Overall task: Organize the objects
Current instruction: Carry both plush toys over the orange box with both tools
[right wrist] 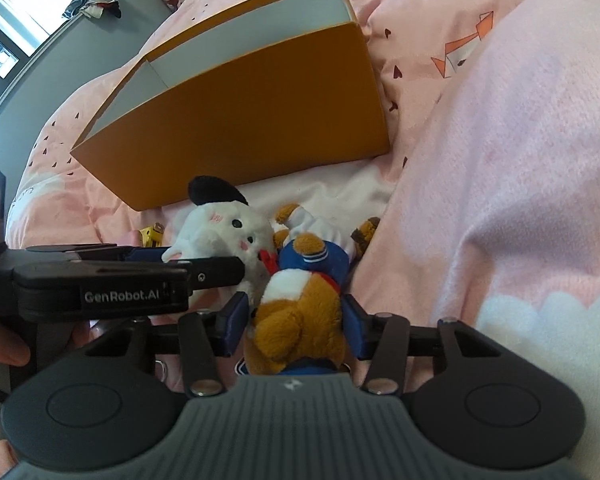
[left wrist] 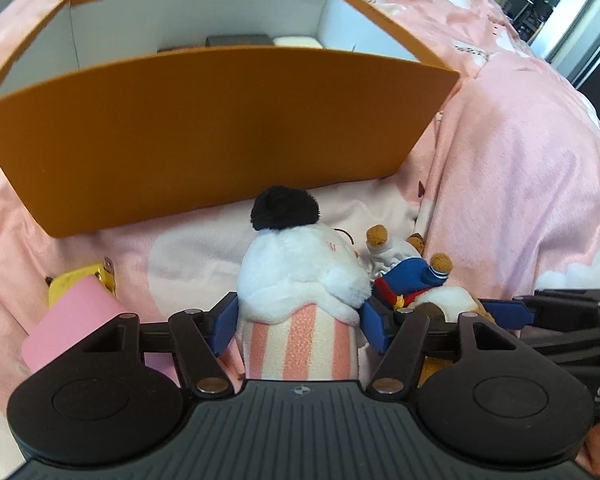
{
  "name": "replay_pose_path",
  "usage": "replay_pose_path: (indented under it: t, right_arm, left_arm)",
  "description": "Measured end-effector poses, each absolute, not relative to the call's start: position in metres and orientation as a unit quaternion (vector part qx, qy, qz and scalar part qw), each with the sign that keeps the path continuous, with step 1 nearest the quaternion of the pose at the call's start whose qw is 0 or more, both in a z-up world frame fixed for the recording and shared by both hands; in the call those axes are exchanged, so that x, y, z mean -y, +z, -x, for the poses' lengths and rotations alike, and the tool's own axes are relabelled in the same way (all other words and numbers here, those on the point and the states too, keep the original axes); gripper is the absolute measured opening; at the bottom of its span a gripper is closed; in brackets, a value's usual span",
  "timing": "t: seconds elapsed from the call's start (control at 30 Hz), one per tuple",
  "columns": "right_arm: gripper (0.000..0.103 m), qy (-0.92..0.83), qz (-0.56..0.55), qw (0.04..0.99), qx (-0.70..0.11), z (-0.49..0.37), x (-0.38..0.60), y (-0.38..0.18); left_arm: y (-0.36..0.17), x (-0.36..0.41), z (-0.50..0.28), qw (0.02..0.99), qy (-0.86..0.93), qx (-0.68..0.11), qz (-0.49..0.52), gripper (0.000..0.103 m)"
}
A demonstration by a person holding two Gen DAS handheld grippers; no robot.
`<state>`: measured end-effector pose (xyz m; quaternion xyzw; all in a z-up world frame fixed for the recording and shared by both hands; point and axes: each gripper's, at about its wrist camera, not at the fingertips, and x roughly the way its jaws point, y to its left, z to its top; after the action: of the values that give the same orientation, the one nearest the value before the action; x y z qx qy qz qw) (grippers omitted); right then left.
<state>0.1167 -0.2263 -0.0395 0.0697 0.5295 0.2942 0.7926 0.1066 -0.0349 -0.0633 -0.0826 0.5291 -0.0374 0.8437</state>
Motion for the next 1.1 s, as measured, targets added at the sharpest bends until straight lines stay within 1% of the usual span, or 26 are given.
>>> replay_pose_path:
  t: [0.17, 0.33, 0.57, 0.7, 0.83, 0.97, 1.1]
  right_arm:
    - [0.047, 0.296, -0.086, 0.794, -0.524, -0.117, 0.231, -0.035]
    - [0.046, 0.307, -0.122, 0.790, -0.516, -0.120, 0.239, -0.022]
    - [0.046, 0.330, -0.146, 0.810, -0.461, -0.128, 0.242, 0.034]
    - [0.046, 0.351, -0.155, 0.819, -0.427, -0.146, 0.235, 0.070]
    - [0.046, 0.374, -0.157, 0.822, -0.399, -0.170, 0.215, 0.099]
    - [0.046, 0.378, -0.160, 0.822, -0.394, -0.202, 0.190, 0.106]
    - [0.046, 0.368, -0.156, 0.822, -0.405, -0.232, 0.167, 0.095]
  left_arm:
    - [-0.056, 0.023, -0.097, 0.849, -0.039, -0.513, 0.120, 0.069]
    - [-0.032, 0.008, -0.086, 0.857, -0.047, -0.486, 0.166, 0.069]
    - [0.020, -0.015, -0.081, 0.872, -0.058, -0.436, 0.216, 0.069]
    - [0.054, -0.029, -0.093, 0.883, -0.062, -0.405, 0.230, 0.069]
    - [0.076, -0.040, -0.116, 0.893, -0.054, -0.381, 0.233, 0.069]
    - [0.080, -0.054, -0.140, 0.900, -0.029, -0.368, 0.230, 0.069]
    - [0.062, -0.072, -0.165, 0.894, 0.003, -0.378, 0.241, 0.069]
